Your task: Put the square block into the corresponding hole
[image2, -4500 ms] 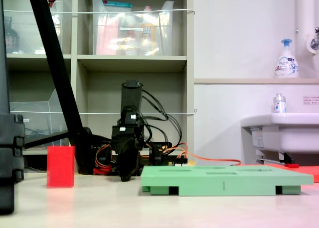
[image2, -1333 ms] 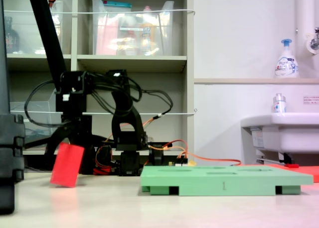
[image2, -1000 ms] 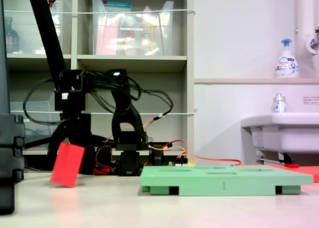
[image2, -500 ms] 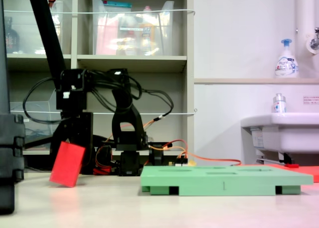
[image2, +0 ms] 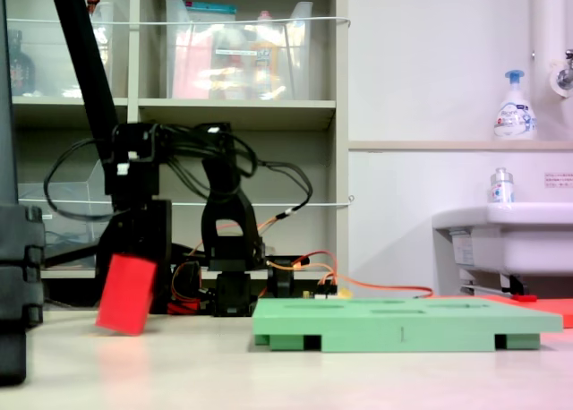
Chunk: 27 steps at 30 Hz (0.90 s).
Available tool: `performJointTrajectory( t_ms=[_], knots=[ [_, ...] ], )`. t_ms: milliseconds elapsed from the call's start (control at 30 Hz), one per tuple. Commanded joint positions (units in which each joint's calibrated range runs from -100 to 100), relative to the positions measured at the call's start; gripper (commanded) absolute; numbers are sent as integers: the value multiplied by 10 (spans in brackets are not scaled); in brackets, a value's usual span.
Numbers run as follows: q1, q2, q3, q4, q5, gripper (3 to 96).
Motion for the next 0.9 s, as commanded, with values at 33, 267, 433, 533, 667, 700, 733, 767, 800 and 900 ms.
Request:
performJointTrajectory(
  t_ms=[33,267,433,533,667,700,733,767,800,900],
  knots=[
    [11,-105,13,-48,31,336],
    [75,-216,37,-48,115,338],
    [133,-195,95,-48,184,336],
    [165,-114,168,-48,213,338],
    [194,26,306,-48,232,338],
    [201,65,346,-48,236,338],
    [207,101,385,-48,239,338],
    [212,133,419,-48,240,338],
    [216,157,446,-48,246,338],
    [230,185,461,-48,256,336]
  ],
)
